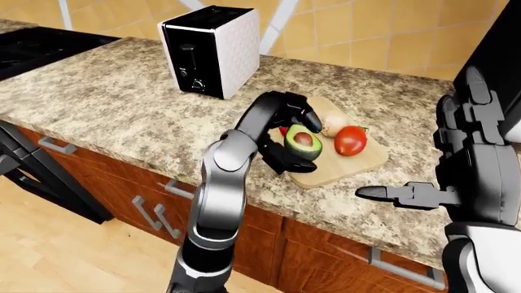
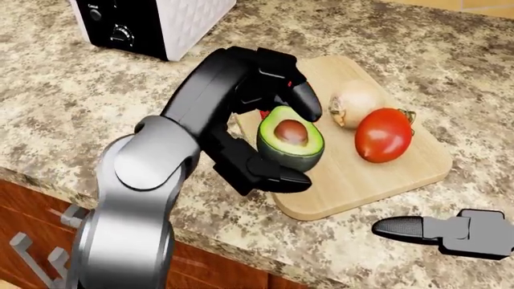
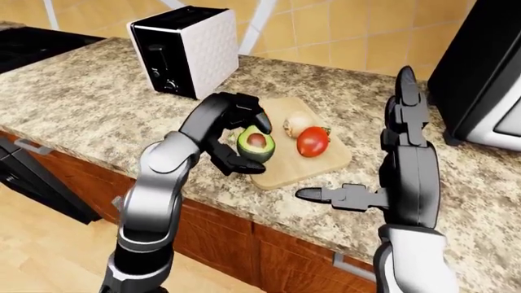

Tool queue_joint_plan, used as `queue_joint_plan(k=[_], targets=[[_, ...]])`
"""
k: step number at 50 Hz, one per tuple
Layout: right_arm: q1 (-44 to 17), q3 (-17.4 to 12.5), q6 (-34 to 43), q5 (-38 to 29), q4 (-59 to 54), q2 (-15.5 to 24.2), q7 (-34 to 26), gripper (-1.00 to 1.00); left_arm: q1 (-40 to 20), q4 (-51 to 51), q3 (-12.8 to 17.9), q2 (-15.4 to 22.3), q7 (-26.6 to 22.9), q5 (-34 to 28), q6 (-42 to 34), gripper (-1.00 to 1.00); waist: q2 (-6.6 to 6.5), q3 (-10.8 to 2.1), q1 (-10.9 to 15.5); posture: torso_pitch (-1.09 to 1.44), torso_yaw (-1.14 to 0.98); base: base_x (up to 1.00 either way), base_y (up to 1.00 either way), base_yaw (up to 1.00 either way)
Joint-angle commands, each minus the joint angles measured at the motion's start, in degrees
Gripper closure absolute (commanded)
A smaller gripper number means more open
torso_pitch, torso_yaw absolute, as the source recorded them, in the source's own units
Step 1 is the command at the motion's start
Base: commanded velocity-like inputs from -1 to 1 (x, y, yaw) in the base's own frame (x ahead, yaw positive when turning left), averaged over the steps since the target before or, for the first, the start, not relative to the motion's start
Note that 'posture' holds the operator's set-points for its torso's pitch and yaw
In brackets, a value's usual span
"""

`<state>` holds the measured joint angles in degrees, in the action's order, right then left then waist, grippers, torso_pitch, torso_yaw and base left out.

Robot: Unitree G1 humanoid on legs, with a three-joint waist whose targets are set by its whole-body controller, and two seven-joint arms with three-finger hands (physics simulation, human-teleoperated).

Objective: Place the avocado, onion, tomato and bell pepper on the cutting board.

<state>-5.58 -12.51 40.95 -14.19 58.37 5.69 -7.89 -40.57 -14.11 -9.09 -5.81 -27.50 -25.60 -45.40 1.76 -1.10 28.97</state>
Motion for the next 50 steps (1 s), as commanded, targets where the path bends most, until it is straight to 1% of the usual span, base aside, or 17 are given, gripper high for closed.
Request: queue_joint_plan(k=[1,4,11,15,20,27,30,33,34,36,47,50], targets=[[-0.7,-0.3,-1.7,-0.1,1.4,0.4,0.3,-1.0,-2.4,-1.8,0.4,-0.5,0.6,-0.5,2.4,0.45,0.34,-1.11,0.1,0.0,0.38,0.0,0.0,0.0],[-1.2,-0.4,-1.2,0.0,1.6,0.5,0.1,-1.0,-2.9,-0.8,-0.2,-1.5,0.4,-0.8,3.1,0.45,0.42,-1.13,0.0,0.0,0.38,0.0,0.0,0.0],[-1.7,-0.9,-0.7,0.0,1.6,0.8,-0.2,-1.0,-3.8,2.4,-0.3,-2.3,0.3,-1.6,5.7,0.47,0.54,-1.19,0.0,0.0,0.38,0.0,0.0,0.0],[-1.8,-1.0,-0.7,0.1,1.6,0.8,-0.1,-1.0,-3.0,3.4,-0.8,-2.8,0.1,-2.6,7.4,0.47,0.61,-1.21,0.0,0.0,0.38,0.0,0.0,0.0],[-1.3,-1.0,-1.1,0.2,1.6,0.7,0.0,-1.0,-2.3,4.4,-1.5,-3.0,-0.7,-4.7,9.3,0.41,0.72,-1.2,0.0,0.0,0.38,0.0,0.0,0.0],[-0.5,-1.2,-1.8,0.4,1.6,0.5,0.0,-1.0,-2.2,5.8,-1.4,-4.0,-1.2,-6.0,11.1,0.41,0.84,-1.19,0.1,0.0,0.38,0.0,0.0,0.0],[-0.1,-1.6,-2.2,0.7,1.6,0.2,0.0,-1.0,-2.5,6.2,-1.3,-4.4,-1.4,-6.4,11.4,0.32,0.88,-1.19,0.1,0.0,0.38,0.0,0.0,0.0],[0.3,-1.8,-2.6,0.8,1.6,0.0,-0.2,-1.0,-2.8,6.5,-1.2,-4.4,-1.7,-6.7,11.6,0.29,0.92,-1.19,0.1,0.0,0.38,0.0,0.0,0.0],[0.5,-2.0,-2.8,1.0,1.6,-0.1,-0.2,-1.0,-2.7,6.6,-1.2,-4.5,-1.7,-6.7,11.7,0.24,0.92,-1.19,0.1,0.0,0.38,0.0,0.0,0.0],[0.7,-1.8,-2.9,1.0,1.6,-0.2,0.0,-1.0,-2.6,6.6,-1.3,-4.5,-1.8,-6.9,11.8,0.22,0.93,-1.19,0.1,0.0,0.38,0.0,0.0,0.0],[0.8,-1.7,-3.4,0.9,1.1,0.0,0.4,-1.0,-1.2,6.2,-2.2,-5.2,-2.5,-8.1,12.1,0.21,0.97,-1.2,0.1,0.0,0.38,0.0,0.0,0.0],[0.3,-1.6,-3.0,1.0,1.0,0.2,0.4,-1.0,-1.5,6.8,-1.8,-5.2,-2.5,-8.2,12.4,0.23,0.97,-1.18,0.1,0.0,0.38,0.0,0.0,0.0]])
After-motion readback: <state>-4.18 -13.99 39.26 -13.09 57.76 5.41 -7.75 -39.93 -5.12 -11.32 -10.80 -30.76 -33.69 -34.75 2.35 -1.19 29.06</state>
